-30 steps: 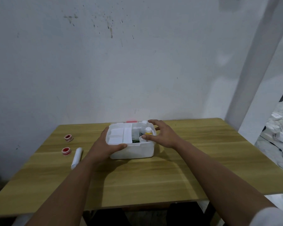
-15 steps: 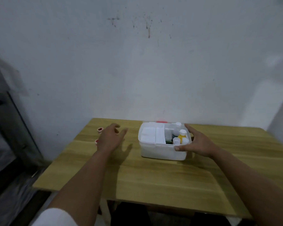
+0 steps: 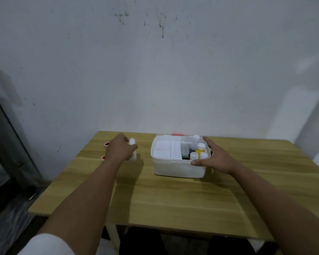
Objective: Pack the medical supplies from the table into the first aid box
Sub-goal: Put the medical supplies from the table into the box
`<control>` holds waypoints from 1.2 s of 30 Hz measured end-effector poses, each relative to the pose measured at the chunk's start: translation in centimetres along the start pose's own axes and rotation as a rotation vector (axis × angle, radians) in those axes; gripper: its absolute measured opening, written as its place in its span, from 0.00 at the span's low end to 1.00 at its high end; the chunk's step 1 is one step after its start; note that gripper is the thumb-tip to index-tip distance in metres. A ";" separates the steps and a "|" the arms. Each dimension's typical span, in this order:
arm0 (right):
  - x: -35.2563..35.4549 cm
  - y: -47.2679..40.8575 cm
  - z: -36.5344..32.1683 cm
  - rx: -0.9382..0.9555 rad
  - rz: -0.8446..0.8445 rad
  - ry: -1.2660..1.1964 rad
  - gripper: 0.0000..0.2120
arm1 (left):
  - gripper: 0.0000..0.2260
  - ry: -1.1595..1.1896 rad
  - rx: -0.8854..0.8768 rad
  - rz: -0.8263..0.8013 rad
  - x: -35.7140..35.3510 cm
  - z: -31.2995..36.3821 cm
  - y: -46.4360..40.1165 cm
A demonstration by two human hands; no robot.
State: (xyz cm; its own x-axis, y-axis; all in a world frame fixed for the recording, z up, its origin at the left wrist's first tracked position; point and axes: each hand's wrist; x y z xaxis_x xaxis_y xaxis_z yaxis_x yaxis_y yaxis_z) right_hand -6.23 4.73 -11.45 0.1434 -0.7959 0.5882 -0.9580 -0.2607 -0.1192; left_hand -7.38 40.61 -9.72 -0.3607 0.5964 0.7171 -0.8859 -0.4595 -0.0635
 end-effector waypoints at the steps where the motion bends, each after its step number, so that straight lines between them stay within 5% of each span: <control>1: 0.0 0.0 -0.1 -0.003 0.003 0.000 0.69 | 0.16 0.053 -0.022 -0.001 0.3 1.7 0.0; 9: -0.1 0.0 0.1 0.002 0.012 -0.012 0.67 | 0.14 0.067 -0.194 -0.246 -3.0 11.6 2.9; 15: -0.2 0.1 0.4 0.017 -0.006 -0.019 0.65 | 0.20 -0.131 -0.250 -0.231 -6.0 11.9 3.2; 23: -0.3 -0.3 1.0 0.028 -0.010 -0.042 0.67 | 0.09 -0.154 -0.047 0.229 -1.1 3.5 -0.9; 28: -0.3 -0.4 1.2 0.040 -0.021 -0.070 0.67 | 0.17 -0.433 0.178 0.156 1.4 -5.7 -2.1; 36: -0.2 -0.4 1.4 0.046 -0.013 -0.068 0.69 | 0.10 -0.209 0.135 0.143 0.2 -9.8 -3.9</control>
State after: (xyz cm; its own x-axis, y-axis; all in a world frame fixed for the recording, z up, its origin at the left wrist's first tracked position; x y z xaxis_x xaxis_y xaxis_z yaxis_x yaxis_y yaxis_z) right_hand -5.49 4.23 -12.66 0.1738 -0.8270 0.5347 -0.9437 -0.2950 -0.1495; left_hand -6.83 48.92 -16.14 -0.3992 0.3773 0.8357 -0.7784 -0.6211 -0.0914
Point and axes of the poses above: each hand's wrist, its own y-axis away from the middle knuckle, its own x-axis out of the back of the hand, z = x × y, and after that the axes turned 6 degrees about x, right-handed
